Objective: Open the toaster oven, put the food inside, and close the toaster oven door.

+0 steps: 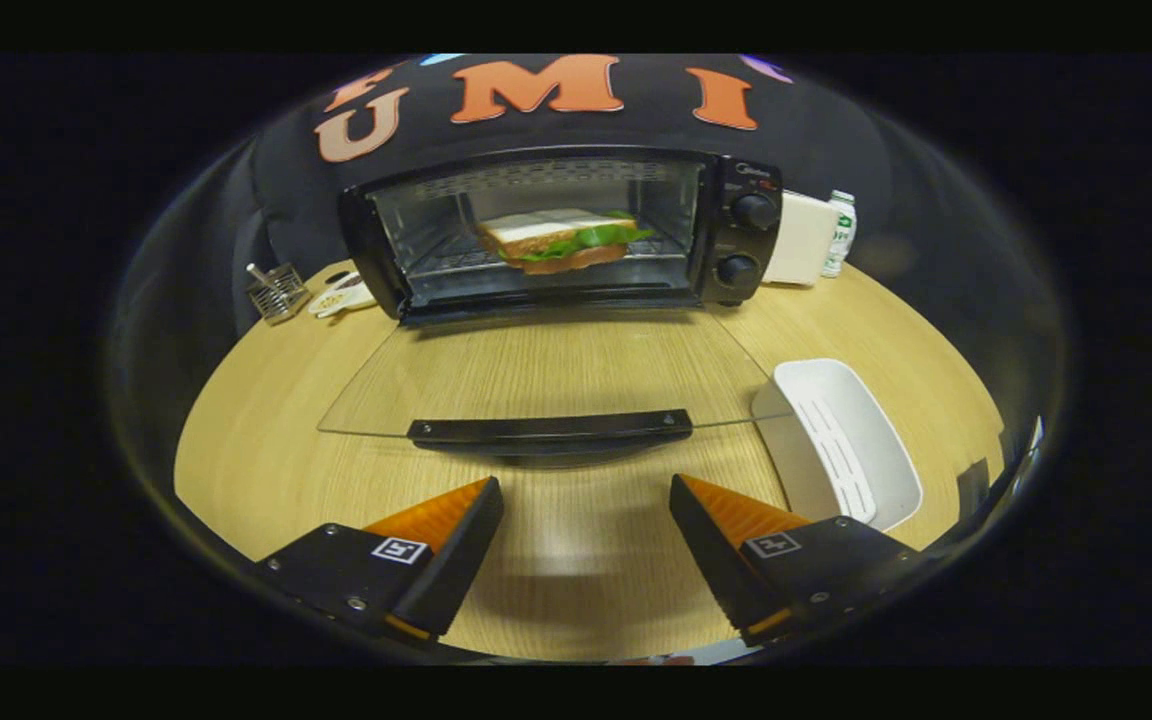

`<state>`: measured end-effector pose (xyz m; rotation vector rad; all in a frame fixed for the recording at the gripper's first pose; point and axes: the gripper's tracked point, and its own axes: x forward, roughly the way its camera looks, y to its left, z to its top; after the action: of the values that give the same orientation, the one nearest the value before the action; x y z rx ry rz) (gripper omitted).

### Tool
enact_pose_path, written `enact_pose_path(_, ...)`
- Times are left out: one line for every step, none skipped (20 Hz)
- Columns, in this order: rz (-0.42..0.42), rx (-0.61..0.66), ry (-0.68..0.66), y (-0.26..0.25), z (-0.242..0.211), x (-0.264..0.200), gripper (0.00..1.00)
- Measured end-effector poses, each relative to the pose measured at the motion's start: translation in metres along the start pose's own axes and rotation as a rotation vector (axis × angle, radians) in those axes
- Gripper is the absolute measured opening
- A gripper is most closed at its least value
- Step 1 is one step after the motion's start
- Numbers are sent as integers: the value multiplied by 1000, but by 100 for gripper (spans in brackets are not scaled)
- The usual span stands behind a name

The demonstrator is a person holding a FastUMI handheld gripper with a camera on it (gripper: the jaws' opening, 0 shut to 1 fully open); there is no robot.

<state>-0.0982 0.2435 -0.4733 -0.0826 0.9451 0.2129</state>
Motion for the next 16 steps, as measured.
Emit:
enact_pose_path(-1,-14,5,2,-1,4,100)
enact_pose_path(-2,-25,5,4,-1,7,99)
enact_pose_path(-3,-33,7,5,-1,11,100)
enact_pose_path(2,-35,1,8,1,13,100)
enact_pose_path(1,-31,-2,9,4,17,100)
enact_pose_path(-3,-26,1,8,5,16,100)
enact_pose_path(-3,-19,10,9,7,16,100)
enact_pose_path(-3,-17,13,9,7,15,100)
enact_pose_path(-3,-18,3,8,10,13,100)
enact_pose_path(0,-19,-9,8,13,10,100)
enact_pose_path(3,-16,-17,8,17,6,100)
enact_pose_path(9,-9,-22,8,22,2,100)
enact_pose_path(15,0,-31,10,30,-2,100)
enact_pose_path(20,10,-45,10,37,-6,100)
enact_pose_path(21,20,-63,9,47,-10,100)
enact_pose_path(18,28,-81,7,56,-13,100)
